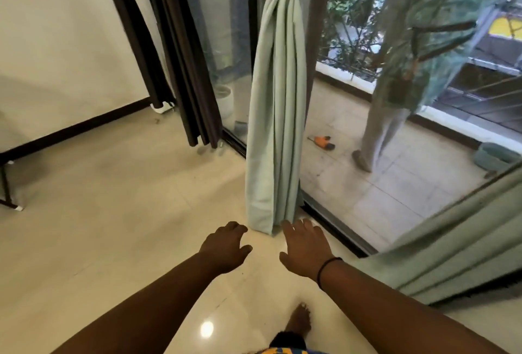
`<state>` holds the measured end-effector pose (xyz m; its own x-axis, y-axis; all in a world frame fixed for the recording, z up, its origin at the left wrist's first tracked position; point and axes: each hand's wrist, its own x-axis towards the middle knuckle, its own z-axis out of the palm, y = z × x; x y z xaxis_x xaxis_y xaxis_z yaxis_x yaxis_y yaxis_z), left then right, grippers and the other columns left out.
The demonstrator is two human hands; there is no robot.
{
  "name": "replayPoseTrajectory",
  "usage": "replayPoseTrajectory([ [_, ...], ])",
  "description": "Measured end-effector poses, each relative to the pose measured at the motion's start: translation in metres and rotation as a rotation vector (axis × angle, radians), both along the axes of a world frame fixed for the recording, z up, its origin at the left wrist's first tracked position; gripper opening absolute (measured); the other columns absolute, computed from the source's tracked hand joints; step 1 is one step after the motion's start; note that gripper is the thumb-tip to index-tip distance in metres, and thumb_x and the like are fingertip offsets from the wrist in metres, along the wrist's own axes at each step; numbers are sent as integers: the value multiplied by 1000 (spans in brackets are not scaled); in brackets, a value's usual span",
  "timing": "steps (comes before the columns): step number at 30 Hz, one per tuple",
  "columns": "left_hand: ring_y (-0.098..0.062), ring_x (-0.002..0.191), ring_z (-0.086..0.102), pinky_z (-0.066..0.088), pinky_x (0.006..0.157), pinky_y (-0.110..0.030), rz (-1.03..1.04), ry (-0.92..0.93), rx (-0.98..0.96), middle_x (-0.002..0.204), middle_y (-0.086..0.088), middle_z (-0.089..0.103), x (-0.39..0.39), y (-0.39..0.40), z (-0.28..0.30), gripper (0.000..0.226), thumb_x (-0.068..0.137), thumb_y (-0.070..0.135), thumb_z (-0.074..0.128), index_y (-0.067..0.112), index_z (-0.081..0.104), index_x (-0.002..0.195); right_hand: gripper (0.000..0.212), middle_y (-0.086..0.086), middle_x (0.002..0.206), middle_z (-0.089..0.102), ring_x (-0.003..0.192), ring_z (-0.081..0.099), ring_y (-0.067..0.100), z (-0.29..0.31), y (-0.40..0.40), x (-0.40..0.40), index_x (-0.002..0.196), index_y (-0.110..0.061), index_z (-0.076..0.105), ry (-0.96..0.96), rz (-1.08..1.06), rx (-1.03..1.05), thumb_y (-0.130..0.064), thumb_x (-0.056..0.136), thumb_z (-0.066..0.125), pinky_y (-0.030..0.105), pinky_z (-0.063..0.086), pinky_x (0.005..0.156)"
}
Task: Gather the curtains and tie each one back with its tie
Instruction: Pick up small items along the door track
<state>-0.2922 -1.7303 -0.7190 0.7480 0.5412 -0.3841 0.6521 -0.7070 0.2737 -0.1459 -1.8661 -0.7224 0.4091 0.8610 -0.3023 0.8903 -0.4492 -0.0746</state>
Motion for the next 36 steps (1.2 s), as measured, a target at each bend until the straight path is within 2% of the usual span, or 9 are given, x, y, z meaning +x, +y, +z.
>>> replayPoseTrajectory([
  [4,-22,128,43,41,100,-36,88,61,12,147,2,33,38,45,21,54,93,46,47,24,34,141,67,15,139,38,135,25,35,9,57,62,143,-17,23,-38,114,-12,-29,84,52,44,26,107],
  [11,-22,124,46,44,97,-37,276,2,18,145,1,37,102,143,47,53,92,46,48,23,38,139,70,17,140,37,137,22,39,59,186,128,145,-14,21,-125,353,92,-34,86,51,45,25,109],
  [18,-27,126,44,42,98,-40,158,54,-23,144,-4,36,152,267,14,56,92,46,48,20,36,140,66,21,145,31,141,14,41,49,305,147,147,-13,18,-236,478,70,-28,90,49,48,13,115],
  [21,-28,126,43,41,99,-40,20,113,-41,144,-4,36,170,329,4,56,91,46,48,20,36,140,65,23,150,22,142,8,42,40,350,161,148,-12,14,-331,438,-53,-26,92,45,52,9,116],
  [23,-28,127,42,39,100,-40,-84,166,-41,144,-5,35,179,370,-1,56,92,44,48,20,35,140,62,24,154,13,143,4,44,33,381,175,149,-10,14,-423,379,-226,-27,95,38,56,4,115],
  [25,-29,126,41,39,101,-40,-205,223,-11,143,-6,35,192,412,-7,55,92,44,47,19,35,140,56,24,155,13,142,6,45,20,409,192,148,-8,20,-459,237,-387,-28,98,32,59,0,113],
  [30,-29,126,42,38,101,-39,-350,296,11,142,-6,36,240,478,-24,56,92,45,46,20,35,140,49,19,147,34,134,28,42,-12,421,230,143,-11,35,-353,-114,-715,-29,97,30,66,8,107],
  [33,-27,126,43,39,101,-39,-415,320,-19,141,-5,37,273,490,-37,55,92,45,47,21,36,139,49,16,145,37,133,32,39,-38,410,242,142,-15,38,-274,-228,-845,-33,98,28,71,8,104],
  [36,-27,125,43,39,100,-40,-504,328,-25,141,-5,37,303,494,-51,53,93,45,47,20,36,139,47,15,145,38,132,32,41,-58,409,255,141,-17,39,-199,-344,-888,-32,97,29,72,14,101],
])
